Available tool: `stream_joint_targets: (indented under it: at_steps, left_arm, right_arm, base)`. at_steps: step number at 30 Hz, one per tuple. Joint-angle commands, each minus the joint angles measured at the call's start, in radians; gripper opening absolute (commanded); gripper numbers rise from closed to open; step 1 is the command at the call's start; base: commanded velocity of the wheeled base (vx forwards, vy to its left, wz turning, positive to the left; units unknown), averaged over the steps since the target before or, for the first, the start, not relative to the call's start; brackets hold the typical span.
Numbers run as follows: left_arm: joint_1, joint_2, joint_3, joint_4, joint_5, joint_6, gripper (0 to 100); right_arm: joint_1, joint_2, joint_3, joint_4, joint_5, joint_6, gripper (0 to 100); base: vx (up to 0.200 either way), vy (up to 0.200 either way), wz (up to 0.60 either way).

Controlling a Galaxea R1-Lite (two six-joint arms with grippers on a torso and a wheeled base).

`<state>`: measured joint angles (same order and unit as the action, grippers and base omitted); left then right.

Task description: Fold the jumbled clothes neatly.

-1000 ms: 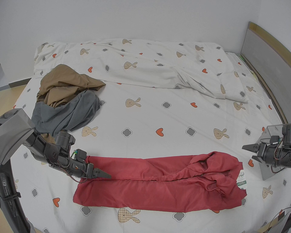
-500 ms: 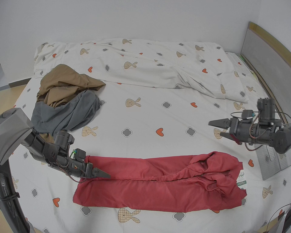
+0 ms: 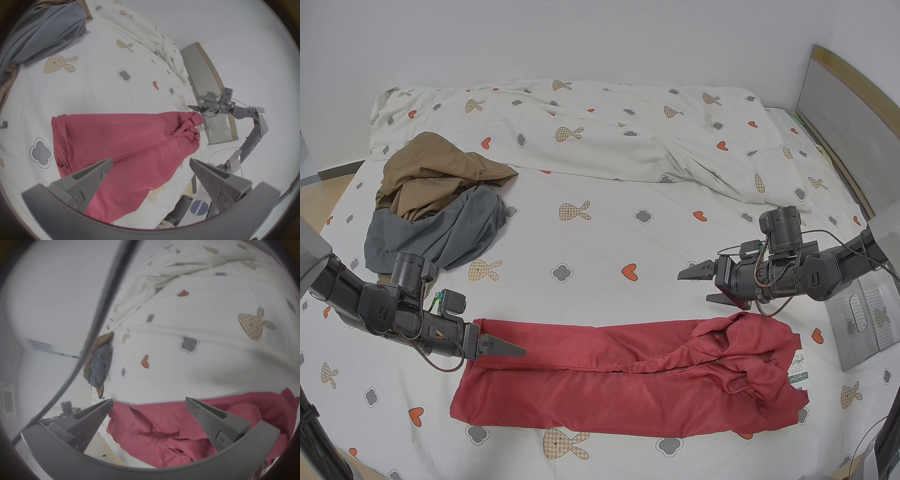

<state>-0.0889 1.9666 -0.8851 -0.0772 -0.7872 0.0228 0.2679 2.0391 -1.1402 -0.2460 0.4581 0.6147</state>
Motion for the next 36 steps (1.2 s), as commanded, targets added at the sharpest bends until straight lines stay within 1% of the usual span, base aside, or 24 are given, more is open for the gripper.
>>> stream_joint_targets:
  at_steps: [1, 4, 5, 7, 11, 13, 17, 25, 34, 35, 36]
  left_arm:
    - [-0.022, -0.075, 0.023, -0.004, -0.001, 0.0, 100]
    - [-0.022, -0.072, 0.023, -0.004, 0.0, 0.0, 100]
    - [-0.022, -0.066, 0.023, -0.006, -0.001, 0.0, 100]
    - [-0.022, -0.063, 0.023, -0.012, 0.0, 0.0, 100]
    - [-0.022, -0.06, 0.025, -0.018, 0.0, 0.0, 100]
    - [-0.022, -0.055, 0.025, -0.018, 0.0, 0.0, 100]
    - [-0.022, -0.045, 0.023, -0.019, 0.0, 0.0, 100]
    - [-0.022, -0.037, 0.023, -0.019, 0.0, 0.0, 100]
    - [-0.015, 0.025, 0.008, -0.027, 0.0, 0.002, 100]
    - [-0.017, 0.049, 0.009, -0.038, 0.0, 0.002, 100]
    - [-0.017, 0.057, 0.011, -0.042, 0.0, 0.002, 100]
  right_arm:
    - [-0.004, 0.027, 0.002, 0.054, 0.001, 0.01, 100]
    - [-0.009, 0.015, 0.008, 0.083, -0.001, 0.01, 100]
    - [-0.029, -0.028, 0.03, 0.129, -0.001, 0.008, 100]
    - [-0.041, -0.043, 0.05, 0.143, -0.001, 0.008, 100]
    - [-0.061, -0.071, 0.097, 0.143, -0.001, 0.002, 100]
    - [-0.085, -0.093, 0.149, 0.142, -0.001, 0.0, 100]
    - [-0.111, -0.102, 0.197, 0.139, 0.002, -0.004, 100]
    - [-0.127, -0.089, 0.257, 0.126, 0.004, -0.007, 100]
    - [-0.105, -0.073, 0.332, 0.027, 0.005, -0.001, 100]
    - [-0.096, -0.059, 0.356, -0.024, 0.004, 0.005, 100]
    - [-0.093, -0.053, 0.366, -0.045, 0.004, 0.007, 100]
  base:
    - [0.0, 0.0, 0.0]
    - [0.0, 0.0, 0.0]
    - [0.0, 0.0, 0.0]
    - [0.0, 0.0, 0.0]
    - [0.0, 0.0, 0.0]
    - [0.0, 0.0, 0.0]
    - [0.0, 0.0, 0.0]
    - [0.0, 0.0, 0.0]
    - [0.0, 0.0, 0.0]
    - [0.0, 0.0, 0.0]
    - [0.0, 0.0, 0.0]
